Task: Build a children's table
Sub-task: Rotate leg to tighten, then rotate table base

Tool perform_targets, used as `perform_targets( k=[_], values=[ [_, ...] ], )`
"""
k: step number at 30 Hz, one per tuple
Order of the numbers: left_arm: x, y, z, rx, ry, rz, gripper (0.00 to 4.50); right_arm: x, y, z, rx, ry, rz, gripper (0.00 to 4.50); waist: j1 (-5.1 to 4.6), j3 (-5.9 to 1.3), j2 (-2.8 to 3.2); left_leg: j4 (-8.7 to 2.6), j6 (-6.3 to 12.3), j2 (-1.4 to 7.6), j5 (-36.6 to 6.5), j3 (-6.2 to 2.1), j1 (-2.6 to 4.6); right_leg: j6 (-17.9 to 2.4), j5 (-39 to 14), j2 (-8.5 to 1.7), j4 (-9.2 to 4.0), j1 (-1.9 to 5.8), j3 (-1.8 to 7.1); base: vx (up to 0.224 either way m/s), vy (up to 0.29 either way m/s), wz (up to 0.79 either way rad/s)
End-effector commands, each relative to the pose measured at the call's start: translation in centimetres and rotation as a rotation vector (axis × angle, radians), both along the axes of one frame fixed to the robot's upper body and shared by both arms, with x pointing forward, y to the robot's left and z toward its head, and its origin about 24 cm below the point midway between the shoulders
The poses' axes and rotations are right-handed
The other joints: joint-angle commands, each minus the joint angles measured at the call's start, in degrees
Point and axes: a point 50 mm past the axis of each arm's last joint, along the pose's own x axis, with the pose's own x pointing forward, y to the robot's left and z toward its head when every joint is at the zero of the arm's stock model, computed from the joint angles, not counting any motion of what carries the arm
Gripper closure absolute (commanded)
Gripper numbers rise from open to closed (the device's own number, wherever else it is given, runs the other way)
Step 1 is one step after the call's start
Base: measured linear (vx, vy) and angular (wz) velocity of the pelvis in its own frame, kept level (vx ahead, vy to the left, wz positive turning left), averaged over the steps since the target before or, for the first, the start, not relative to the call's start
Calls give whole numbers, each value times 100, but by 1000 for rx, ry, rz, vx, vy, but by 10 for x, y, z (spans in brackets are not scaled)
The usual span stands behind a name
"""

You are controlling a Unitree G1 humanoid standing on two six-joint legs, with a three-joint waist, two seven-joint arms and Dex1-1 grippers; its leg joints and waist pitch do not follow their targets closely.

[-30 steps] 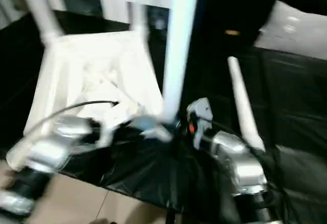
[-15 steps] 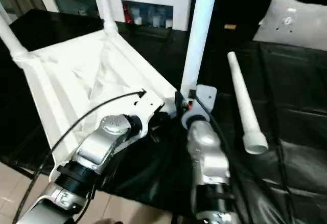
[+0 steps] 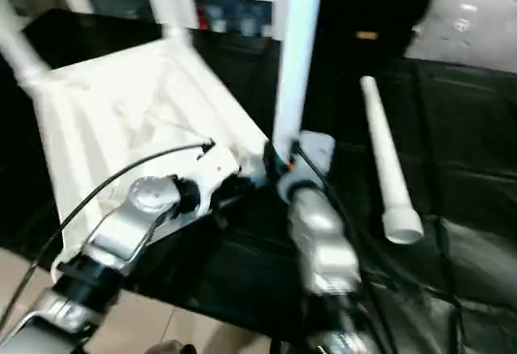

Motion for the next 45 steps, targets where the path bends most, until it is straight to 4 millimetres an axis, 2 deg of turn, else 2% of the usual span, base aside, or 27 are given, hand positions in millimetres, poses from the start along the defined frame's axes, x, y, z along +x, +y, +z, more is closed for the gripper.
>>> perform_targets(
  k=[1,3,4,6,8,9,10,11,12,14,15,18,20,21,24,25,26,27,28,29,31,32,36,37,40,43,45],
  values=[
    [-3,-4,7,-61,-32,-43,450,-5,-9,8,19,-29,1,14,-3,-502,-158,-347,713,197,-110,11,-93,-540,-1960,-337,-407,502,355,0,0,0],
    [-3,-1,8,-121,0,-11,423,-18,-26,10,-8,-41,40,1,31,-512,-200,-341,696,193,-145,29,-101,-416,-2041,-330,-420,500,372,0,0,0],
    [-3,-1,8,-121,0,-11,423,-18,-26,10,-8,-41,40,1,44,-510,-201,-341,692,189,-151,30,-97,-396,-2054,-324,-413,495,378,0,0,0],
    [-3,1,12,-157,-2,-11,397,-30,-34,15,13,-46,99,0,81,-535,-214,-329,739,159,-76,36,-129,-408,-2044,-335,-407,517,387,0,0,0],
    [-5,2,16,-181,-15,-29,386,-40,-42,20,13,-56,143,0,117,-538,-211,-332,781,215,-52,25,-103,-445,-1931,-334,-400,475,396,0,0,0],
    [-6,2,22,-200,-37,-39,376,-45,-47,25,7,-65,175,0,108,-552,-256,-334,791,218,-73,31,-100,-454,-1894,-317,-409,462,388,0,0,0],
    [-7,2,24,-210,-44,-40,367,-47,-48,27,6,-69,194,0,113,-542,-261,-338,793,207,-119,27,-112,-427,-1923,-314,-409,480,383,0,0,0],
    [-5,3,28,-241,-67,-20,367,-51,-50,30,15,-78,225,0,123,-538,-265,-344,757,212,-244,30,-99,-379,-2073,-325,-437,471,380,0,0,0],
    [-4,4,29,-264,-72,9,349,-53,-52,31,19,-86,247,0,103,-488,-281,-358,720,189,-461,41,-115,-267,-2364,-312,-503,457,366,0,0,0],
    [-4,5,29,-277,-73,29,333,-55,-54,31,21,-91,257,0,93,-493,-312,-354,634,166,-640,50,-102,-94,-2762,-311,-560,448,349,0,0,0],
    [-2,5,32,-293,-89,85,328,-57,-56,34,14,-97,281,0,115,-518,-407,-337,601,160,-673,49,-99,9,-2931,-323,-559,457,335,0,0,0],
    [-3,12,38,-353,-100,211,328,-62,-48,41,47,-106,346,0,118,-538,-360,-341,504,177,-714,21,-113,106,-3038,-308,-586,447,302,0,0,0],
    [-6,28,38,-354,-114,354,328,-68,-37,41,55,-85,441,0,105,-554,-375,-333,470,183,-689,3,-149,142,-2919,-293,-569,477,291,0,0,0],
    [-9,36,37,-338,-123,413,328,-69,-33,41,50,-79,472,0,93,-542,-372,-333,498,170,-686,8,-151,170,-2923,-280,-591,452,294,0,0,0],
    [-25,61,35,-306,-141,557,328,-74,-22,39,38,-72,548,0,99,-556,-355,-329,445,186,-786,7,-115,186,-3075,-285,-608,426,281,0,0,0],
    [-33,69,35,-303,-148,598,328,-75,-17,39,44,-72,585,0,98,-543,-362,-332,457,180,-820,17,-115,227,-3129,-261,-639,403,280,0,0,0],
    [-45,78,35,-294,-150,650,328,-75,-8,40,49,-79,643,0,93,-553,-378,-350,452,212,-837,-8,-134,179,-3061,-283,-602,433,279,0,0,0],
    [-51,81,34,-285,-149,673,328,-75,-4,41,53,-82,670,0,99,-548,-359,-363,483,230,-782,-13,-145,117,-2898,-264,-605,417,294,0,0,0],
    [-60,84,32,-278,-128,693,328,-72,3,41,57,-82,691,0,98,-551,-350,-362,487,243,-803,-14,-113,80,-2835,-255,-597,394,300,0,0,0],
    [-65,85,31,-275,-112,702,328,-70,6,42,59,-81,699,0,90,-537,-358,-378,503,251,-867,-30,-129,-8,-2797,-262,-577,403,302,0,0,0],
    [-73,87,29,-270,-82,708,311,-64,13,41,54,-77,707,0,111,-524,-334,-376,462,262,-1021,-21,-62,-52,-2853,-262,-601,354,316,0,0,0],
    [-81,88,27,-266,-50,717,311,-57,19,40,38,-71,707,0,77,-509,-343,-404,410,278,-1142,-47,-94,-150,-2874,-278,-565,380,313,0,0,0],
    [-97,96,26,-220,-29,746,311,-30,34,33,-30,-23,656,0,32,-467,-319,-419,232,259,-1629,-64,-40,-13,-3250,-273,-645,359,293,0,0,0],
    [-99,97,28,-212,-29,747,311,-23,33,33,-59,-19,625,0,15,-464,-345,-426,194,260,-1721,-69,-30,16,-3260,-271,-649,360,294,0,0,0],
    [-102,98,32,-203,-33,727,311,-5,24,35,-81,-12,524,0,41,-465,-338,-426,148,253,-1670,-53,13,6,-3047,-267,-616,345,331,0,0,0],
    [-104,93,39,-219,-41,677,311,7,8,38,-114,-25,444,0,49,-486,-356,-443,135,269,-1490,-63,-41,-37,-2735,-282,-535,401,359,0,0,0],
    [-106,85,43,-242,-26,598,311,17,-13,38,-157,-25,358,0,62,-507,-357,-433,161,272,-1240,-48,-49,-168,-2331,-279,-472,411,391,0,0,0]
  ],
)
